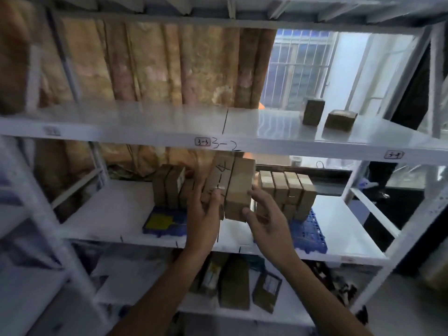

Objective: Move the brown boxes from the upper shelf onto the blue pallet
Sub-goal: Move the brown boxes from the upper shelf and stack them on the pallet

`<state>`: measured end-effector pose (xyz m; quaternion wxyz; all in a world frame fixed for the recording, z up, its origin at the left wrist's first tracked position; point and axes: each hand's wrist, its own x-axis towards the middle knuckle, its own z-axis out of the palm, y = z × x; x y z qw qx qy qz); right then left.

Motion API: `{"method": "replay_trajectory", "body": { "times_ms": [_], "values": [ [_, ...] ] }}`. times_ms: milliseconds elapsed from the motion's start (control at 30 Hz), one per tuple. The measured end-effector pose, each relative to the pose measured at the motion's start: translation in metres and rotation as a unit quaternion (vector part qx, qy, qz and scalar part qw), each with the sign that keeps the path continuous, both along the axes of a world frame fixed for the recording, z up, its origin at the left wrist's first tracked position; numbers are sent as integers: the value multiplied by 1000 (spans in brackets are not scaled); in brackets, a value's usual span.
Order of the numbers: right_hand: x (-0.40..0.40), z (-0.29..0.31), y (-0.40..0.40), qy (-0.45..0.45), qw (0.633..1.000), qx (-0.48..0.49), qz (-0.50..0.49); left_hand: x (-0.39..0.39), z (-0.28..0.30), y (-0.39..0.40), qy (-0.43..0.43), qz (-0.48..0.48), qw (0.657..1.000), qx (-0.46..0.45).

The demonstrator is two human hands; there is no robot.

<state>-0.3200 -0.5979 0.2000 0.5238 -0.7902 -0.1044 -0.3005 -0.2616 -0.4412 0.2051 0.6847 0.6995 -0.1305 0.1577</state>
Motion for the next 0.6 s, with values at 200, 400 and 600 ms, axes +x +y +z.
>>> {"method": "replay_trajectory", "body": {
  "times_ms": [200,400,600],
  "values": [
    [52,-53,47,97,992,71,32,51,-60,43,106,21,993,-40],
    [164,-95,59,133,986,93,-25,143,-105,48,169,53,984,-9],
    [276,-119,60,145,983,104,-42,238,-127,46,175,103,979,22]
  ]
}}
